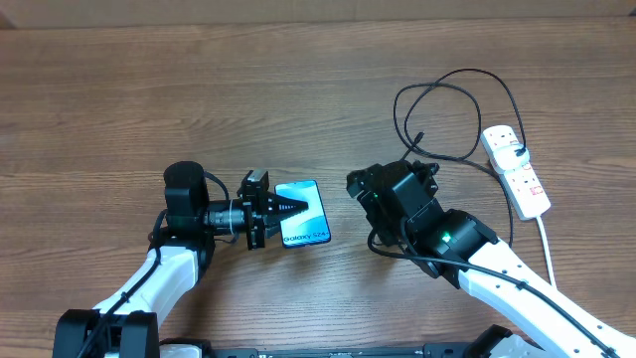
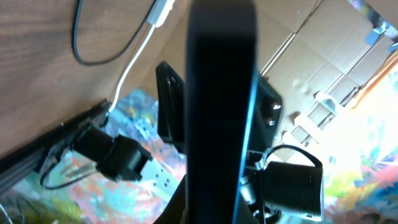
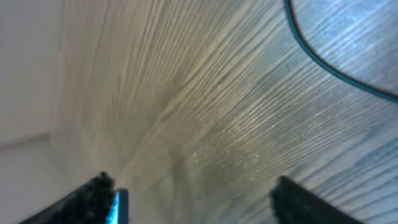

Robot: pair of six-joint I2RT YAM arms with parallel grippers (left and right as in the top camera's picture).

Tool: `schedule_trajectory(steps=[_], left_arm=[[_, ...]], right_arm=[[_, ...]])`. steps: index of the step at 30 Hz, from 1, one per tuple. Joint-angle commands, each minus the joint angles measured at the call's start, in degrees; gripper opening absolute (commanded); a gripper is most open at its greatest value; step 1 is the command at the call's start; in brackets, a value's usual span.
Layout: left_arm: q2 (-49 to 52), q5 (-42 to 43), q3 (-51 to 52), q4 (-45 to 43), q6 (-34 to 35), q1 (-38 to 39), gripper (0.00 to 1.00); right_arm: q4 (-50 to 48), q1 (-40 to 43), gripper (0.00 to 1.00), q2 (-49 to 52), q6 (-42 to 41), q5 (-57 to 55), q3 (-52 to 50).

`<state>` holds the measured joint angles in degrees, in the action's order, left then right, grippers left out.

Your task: Plug charger to phone and switch on socket

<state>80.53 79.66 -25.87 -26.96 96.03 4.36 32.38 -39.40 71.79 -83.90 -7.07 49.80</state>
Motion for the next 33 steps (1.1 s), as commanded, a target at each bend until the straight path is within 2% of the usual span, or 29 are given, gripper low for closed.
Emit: schedule_trajectory(steps=[1, 2, 3, 6, 8, 10, 13, 16, 20, 24, 27, 33], left_arm=[[-0.17, -2.08, -0.92, -0.31, -3.32, -0.24, 0.04], [-0.17, -2.4, -0.92, -0.31, -3.3, -0.26, 0.04], [-0.17, -2.75, -0.92, -0.31, -3.3, -0.28, 0.04], [-0.17, -3.19, -0.92, -0.31, -3.23, -0.28, 0.05], [-0.17, -3.17, -0.92, -0.31, -3.26, -0.28, 0.04], [-0.17, -3.26, -0.92, -0.31, -3.28, -0.28, 0.04], [-0.17, -3.89, -0.92, -0.31, -3.52, -0.28, 0.04], [-0.17, -4.04, -0.92, -0.31, -4.42, -0.28, 0.04], [-0.17, -4.5, -0.92, -0.31, -4.37, -0.26, 0.04], [-0.17, -5.75, -0.92, -0.31, -4.33, -0.26, 0.04], [-0.17, -6.4, -0.92, -0.28, -4.31, -0.26, 0.04], [-0.17, -6.86, -0.92, -0.28, -4.26, -0.28, 0.04]], right_arm=[[-0.33, -0.07, 0.75, -0.28, -0.09, -7.02, 0.83], [-0.33, -0.07, 0.83, -0.31, -0.07, -9.86, 0.83], [-0.37, -0.07, 0.84, -0.31, 0.59, -11.54, 0.85], [-2.19, 0.0, 0.72, -0.31, 11.06, -12.76, 0.85], [-1.9, 0.85, 0.72, -0.28, 15.12, -12.74, 0.85], [-0.85, 3.48, 0.74, -0.28, 15.39, -11.52, 0.85], [1.27, 11.87, 0.75, 0.59, 16.7, -5.14, 0.87], [1.07, 21.29, 0.71, 3.74, 22.88, 1.77, 1.25], [0.96, 28.89, 0.67, 10.54, 30.4, 7.67, 4.33], [1.44, 30.05, 0.62, 17.7, 34.71, 8.28, 9.31], [2.05, 29.86, 0.6, 21.51, 34.73, 8.85, 12.24], [-1.7, 29.59, 0.6, 27.12, 37.22, 8.9, 12.96]])
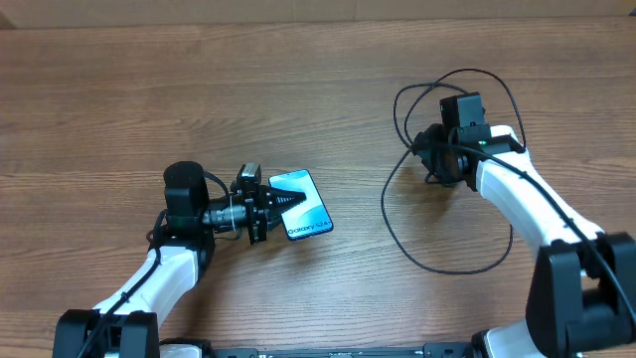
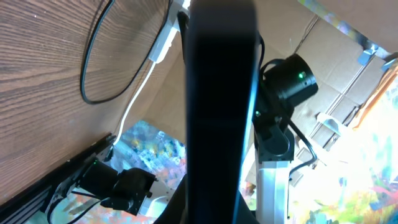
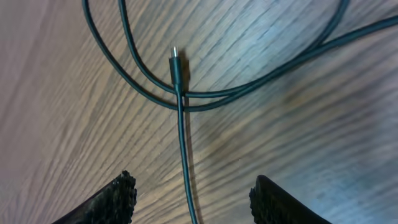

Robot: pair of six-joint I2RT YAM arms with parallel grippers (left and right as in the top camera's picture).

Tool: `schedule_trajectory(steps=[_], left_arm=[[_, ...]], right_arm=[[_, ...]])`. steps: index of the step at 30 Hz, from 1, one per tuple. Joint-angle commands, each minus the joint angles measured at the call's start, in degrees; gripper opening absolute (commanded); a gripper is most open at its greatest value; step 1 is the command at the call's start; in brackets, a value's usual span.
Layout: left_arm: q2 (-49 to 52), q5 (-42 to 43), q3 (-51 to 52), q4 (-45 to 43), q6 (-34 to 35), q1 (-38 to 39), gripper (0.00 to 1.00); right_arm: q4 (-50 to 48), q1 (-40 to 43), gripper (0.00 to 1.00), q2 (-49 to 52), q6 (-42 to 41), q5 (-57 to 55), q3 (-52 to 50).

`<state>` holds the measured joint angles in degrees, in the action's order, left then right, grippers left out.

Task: Plug charger to phone and switch on socket
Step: 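Move the right gripper over the black cable's USB-C plug, then lower the right gripper and grasp the cable just behind the USB-C plug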

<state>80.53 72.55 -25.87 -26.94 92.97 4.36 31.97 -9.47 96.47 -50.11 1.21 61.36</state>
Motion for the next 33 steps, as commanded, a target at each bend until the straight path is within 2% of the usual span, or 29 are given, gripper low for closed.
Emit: schedule_trajectory(steps=[1, 5, 20, 33], left_arm=[[-0.17, 0.02, -0.92, -0.31, -1.01, -0.28, 0.04], [-0.17, -1.27, -0.92, -0.31, -0.13, -0.28, 0.04], [-0.17, -1.64, -0.92, -0.31, -0.13, -0.28, 0.04], [-0.17, -1.6, -0.92, -0.31, -0.15, -0.28, 0.05]], right_arm=[[-2.29, -0.5, 0.6, 3.3, 4.57, 0.61, 1.4], [-5.88, -1.73, 0.59, 6.05, 8.44, 0.44, 1.4], [-8.44, -8.31, 0.52, 7.34, 7.93, -14.1, 1.33], [-10.71, -8.59, 0.51, 11.37, 6.67, -13.77, 1.33]])
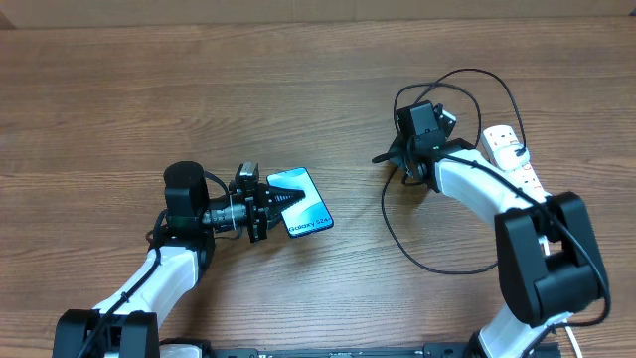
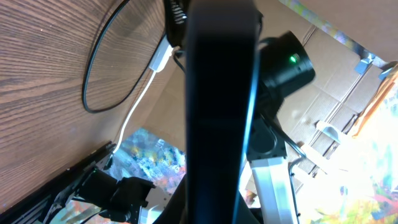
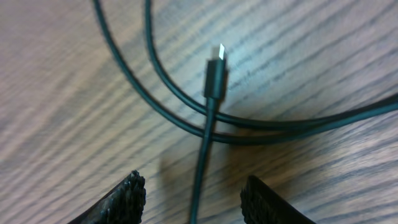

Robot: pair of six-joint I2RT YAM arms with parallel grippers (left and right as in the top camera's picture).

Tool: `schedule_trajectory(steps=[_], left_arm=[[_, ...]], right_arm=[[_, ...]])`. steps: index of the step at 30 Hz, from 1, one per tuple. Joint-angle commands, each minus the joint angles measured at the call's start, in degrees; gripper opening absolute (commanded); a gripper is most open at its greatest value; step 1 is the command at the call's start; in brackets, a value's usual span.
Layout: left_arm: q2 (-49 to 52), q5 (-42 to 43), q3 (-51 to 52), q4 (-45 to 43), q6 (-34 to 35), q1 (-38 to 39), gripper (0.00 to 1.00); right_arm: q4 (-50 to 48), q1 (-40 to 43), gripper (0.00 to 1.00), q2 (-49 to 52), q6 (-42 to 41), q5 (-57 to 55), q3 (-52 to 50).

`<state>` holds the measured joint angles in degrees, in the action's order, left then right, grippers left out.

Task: Plug charger to phone and switch on socket
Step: 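Lower the right gripper and grasp the cable just behind the USB-C plug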

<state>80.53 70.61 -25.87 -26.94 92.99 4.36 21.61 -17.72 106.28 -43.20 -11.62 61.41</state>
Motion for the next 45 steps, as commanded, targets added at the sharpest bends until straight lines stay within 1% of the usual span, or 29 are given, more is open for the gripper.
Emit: schedule_trajectory(steps=[1, 4, 8, 10, 12, 16, 18, 19, 25, 28, 29, 30, 32, 33, 34, 36, 40, 41, 45], left_arm=[[-0.17, 0.35, -0.92, -0.31, -0.17, -0.28, 0.05], [-0.17, 0.33, -0.92, -0.31, -0.17, -0.28, 0.06], [-0.17, 0.79, -0.92, -0.31, -0.17, -0.28, 0.05], [-0.17, 0.81, -0.92, -0.31, -0.17, -0.28, 0.05], [-0.17, 0.83, -0.92, -0.31, -0.15, -0.28, 0.05], [-0.17, 1.22, -0.92, -0.31, -0.17, -0.28, 0.05], [-0.17, 1.22, -0.92, -0.31, -0.17, -0.28, 0.06], [-0.17, 1.22, -0.92, -0.31, -0.17, -0.28, 0.06], [-0.17, 1.29, -0.92, -0.31, -0.22, -0.26, 0.06], [-0.17, 1.42, -0.92, -0.31, -0.24, -0.26, 0.07], [-0.17, 1.42, -0.92, -0.31, -0.24, -0.26, 0.08], [-0.15, 1.4, -0.92, -0.31, -0.24, -0.26, 0.09], [-0.17, 1.27, -0.92, -0.31, -0.24, -0.26, 0.1], [-0.17, 1.2, -0.92, -0.31, -0.24, -0.26, 0.1], [-0.17, 1.14, -0.92, -0.31, -0.22, -0.28, 0.1], [-0.17, 1.18, -0.92, -0.31, -0.24, -0.28, 0.11], [-0.15, 1.9, -0.92, -0.31, -0.24, -0.26, 0.11], [-0.17, 2.16, -0.92, -0.31, -0.24, -0.26, 0.11], [-0.17, 2.84, -0.92, -0.31, -0.24, -0.26, 0.11]], right_arm=[[-0.52, -0.35, 0.51, 1.7, -0.24, -0.72, 1.29], [-1.53, -0.35, 0.51, 2.95, -0.24, -0.35, 1.29], [-1.95, -0.35, 0.42, 5.11, -0.22, 0.13, 1.29], [-1.53, -0.33, 0.34, 5.51, -0.22, 0.98, 1.29], [-0.83, -0.35, 0.24, 5.51, -0.2, 2.16, 1.31], [2.67, -0.33, 0.12, 5.46, -0.22, 4.42, 1.38], [5.88, -0.33, 0.05, 4.96, -0.17, 4.39, 1.75], [8.02, -0.17, 0.04, 4.55, -0.15, 4.37, 2.29], [26.4, 0.59, 0.04, 0.52, 0.22, 4.68, 8.74], [36.85, 0.46, 0.04, -0.35, 0.22, 7.3, 11.5], [39.56, 0.33, 0.04, -0.42, 0.22, 8.39, 11.74], [41.72, 0.13, 0.07, -0.42, 0.22, 9.09, 11.69], [44.65, -0.24, 0.28, -0.39, 0.22, 9.14, 11.39], [45.29, -0.31, 0.36, -0.39, 0.22, 8.94, 11.34], [45.29, -0.28, 0.41, -0.39, 0.2, 8.79, 11.34], [44.3, -0.26, 0.44, -0.39, 0.2, 8.74, 11.34], [39.76, -0.09, 0.7, -0.39, 0.22, 8.7, 11.34], [38.32, -0.04, 0.72, -0.39, 0.22, 8.7, 11.34], [34.58, 0.11, 0.76, -0.39, 0.2, 8.74, 11.34]])
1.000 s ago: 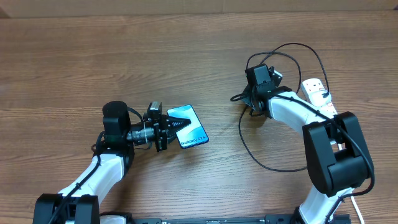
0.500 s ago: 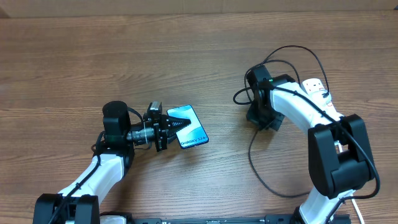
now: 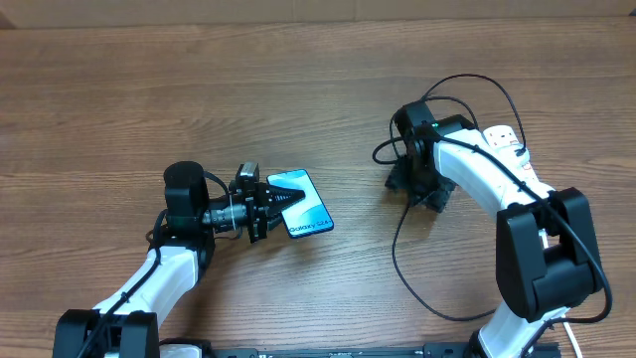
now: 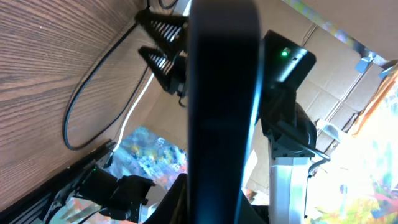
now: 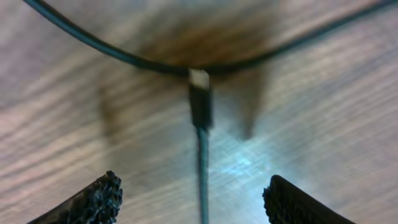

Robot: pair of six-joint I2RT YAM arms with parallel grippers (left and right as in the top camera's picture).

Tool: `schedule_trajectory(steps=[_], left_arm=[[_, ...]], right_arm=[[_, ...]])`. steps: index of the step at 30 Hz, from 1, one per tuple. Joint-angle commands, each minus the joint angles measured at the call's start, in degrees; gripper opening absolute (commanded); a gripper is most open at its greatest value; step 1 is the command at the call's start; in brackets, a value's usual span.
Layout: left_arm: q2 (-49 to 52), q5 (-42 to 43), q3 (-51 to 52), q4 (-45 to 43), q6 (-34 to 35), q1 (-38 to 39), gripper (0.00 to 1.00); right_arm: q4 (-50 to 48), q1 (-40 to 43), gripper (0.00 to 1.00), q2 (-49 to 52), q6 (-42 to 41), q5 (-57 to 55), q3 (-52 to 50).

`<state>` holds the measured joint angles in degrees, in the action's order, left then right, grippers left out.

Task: Plug charger to phone and switch on socket
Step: 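Lower the right gripper and grasp the cable just behind the USB-C plug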

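Observation:
The phone (image 3: 303, 205), blue-screened, sits tilted left of centre with my left gripper (image 3: 279, 207) shut on its near end. In the left wrist view the phone (image 4: 221, 106) is a dark edge-on bar filling the middle. The black charger cable (image 3: 397, 254) loops across the right side. Its plug (image 5: 199, 102) lies on the wood just ahead of my right gripper (image 5: 196, 196), which is open, one finger on each side of the cable. Overhead, the right gripper (image 3: 417, 189) points down at the table. The white socket strip (image 3: 502, 133) is mostly hidden behind the right arm.
A cable loop (image 3: 452, 89) lies behind the right gripper, and another strand crosses just beyond the plug. The table's far edge (image 3: 318, 22) runs along the top. Bare wood (image 3: 149, 99) fills the left and far side.
My right gripper has moved nearer and a little right, and still straddles the cable behind the plug. The cable's lower loop has shifted. The left gripper and the phone have not moved.
At first my right arm was at mid-table near the phone, open, while the left held the phone. Then the right gripper was over the cable loops at the far right, then close to the plug end. It now straddles the cable, still open.

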<state>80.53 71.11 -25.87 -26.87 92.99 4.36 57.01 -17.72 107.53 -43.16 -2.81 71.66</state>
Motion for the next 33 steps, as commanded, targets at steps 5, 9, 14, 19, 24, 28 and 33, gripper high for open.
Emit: schedule_trajectory(steps=[5, 9, 14, 19, 24, 28, 33], left_arm=[[-0.17, 2.38, -0.92, -0.37, -0.24, -0.26, 0.11], [-0.17, 2.62, -0.92, -0.37, -0.22, -0.26, 0.11], [-0.17, 2.64, -0.92, -0.37, -0.24, -0.26, 0.11], [-0.17, 2.67, -0.92, -0.37, -0.22, -0.26, 0.11], [-0.17, 2.86, -0.92, -0.37, -0.22, -0.26, 0.11], [-0.17, 2.86, -0.92, -0.37, -0.22, -0.26, 0.11], [-0.17, 3.37, -0.92, -0.39, -1.14, -0.26, 0.11]], right_arm=[[-3.45, 0.11, 0.76, -1.27, 0.15, -0.09, 1.05], [-3.43, 0.15, 0.76, -0.76, 0.15, -0.09, 0.39], [-6.34, 0.15, 0.71, -0.76, 0.13, -0.04, -3.93], [-9.11, 0.15, 0.54, -0.76, 0.11, 0.63, -8.2], [-8.74, 0.04, 0.4, -0.76, 0.11, 1.68, -10.38], [-8.76, 0.04, 0.13, -0.76, 0.15, 1.4, -10.93], [-8.31, 0.39, 0.04, -0.79, 0.2, 1.57, -9.94]])
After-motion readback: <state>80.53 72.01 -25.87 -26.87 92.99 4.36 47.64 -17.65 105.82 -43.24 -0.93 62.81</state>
